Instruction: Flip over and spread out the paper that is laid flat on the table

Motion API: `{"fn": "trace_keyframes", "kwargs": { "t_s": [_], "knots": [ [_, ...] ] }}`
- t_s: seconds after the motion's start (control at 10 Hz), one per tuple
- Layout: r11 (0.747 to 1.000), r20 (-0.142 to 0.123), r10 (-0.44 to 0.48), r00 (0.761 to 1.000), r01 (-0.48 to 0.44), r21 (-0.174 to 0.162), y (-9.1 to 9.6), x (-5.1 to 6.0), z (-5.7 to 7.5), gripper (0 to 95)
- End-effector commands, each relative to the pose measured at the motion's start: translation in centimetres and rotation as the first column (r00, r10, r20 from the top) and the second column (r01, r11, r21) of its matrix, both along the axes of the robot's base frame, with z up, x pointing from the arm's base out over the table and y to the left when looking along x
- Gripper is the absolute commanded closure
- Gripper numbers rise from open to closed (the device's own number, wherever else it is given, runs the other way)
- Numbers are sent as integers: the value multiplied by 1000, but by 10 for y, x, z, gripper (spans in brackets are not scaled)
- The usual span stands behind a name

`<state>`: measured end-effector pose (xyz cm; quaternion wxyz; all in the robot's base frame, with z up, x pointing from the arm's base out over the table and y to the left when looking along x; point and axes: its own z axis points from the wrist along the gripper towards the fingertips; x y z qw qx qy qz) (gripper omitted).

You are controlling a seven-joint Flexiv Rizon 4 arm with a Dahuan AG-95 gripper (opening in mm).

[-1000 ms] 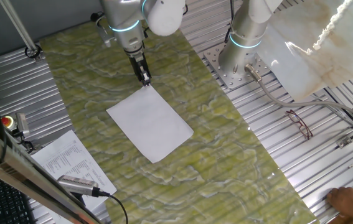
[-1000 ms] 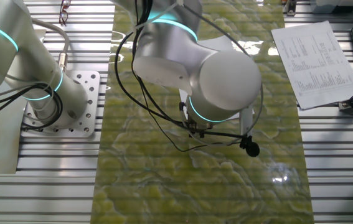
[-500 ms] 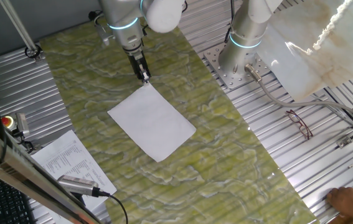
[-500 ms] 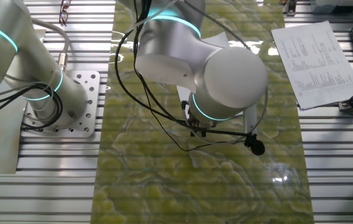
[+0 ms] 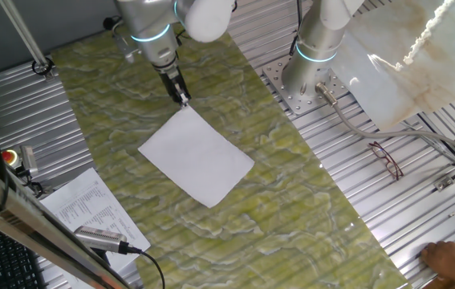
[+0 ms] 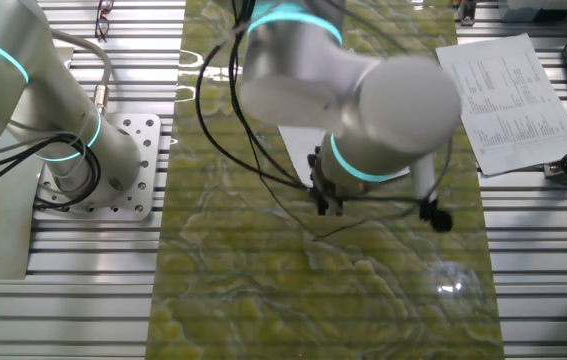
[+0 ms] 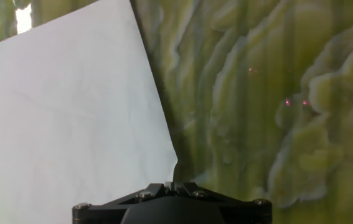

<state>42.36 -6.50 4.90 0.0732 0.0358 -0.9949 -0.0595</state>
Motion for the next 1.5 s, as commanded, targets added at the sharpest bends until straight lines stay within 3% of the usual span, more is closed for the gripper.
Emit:
{"fn": "trace_keyframes", "kwargs": {
  "t_s": [0.1, 0.4, 0.7, 0.9, 1.0, 1.5],
  "knots": [
    [992, -28, 99, 995, -101, -74, -5, 9, 15, 950],
    [977, -46, 190, 981, -194, -87, -26, 10, 38, 950],
    [970, -49, 221, 974, -225, -96, -40, 11, 60, 950],
    [955, -67, 250, 966, -258, -147, -41, 14, 69, 950],
    [935, -85, 276, 957, -288, -207, -39, 14, 73, 950],
    [900, -126, 308, 943, -332, -282, -31, 4, 95, 950]
  ]
}}
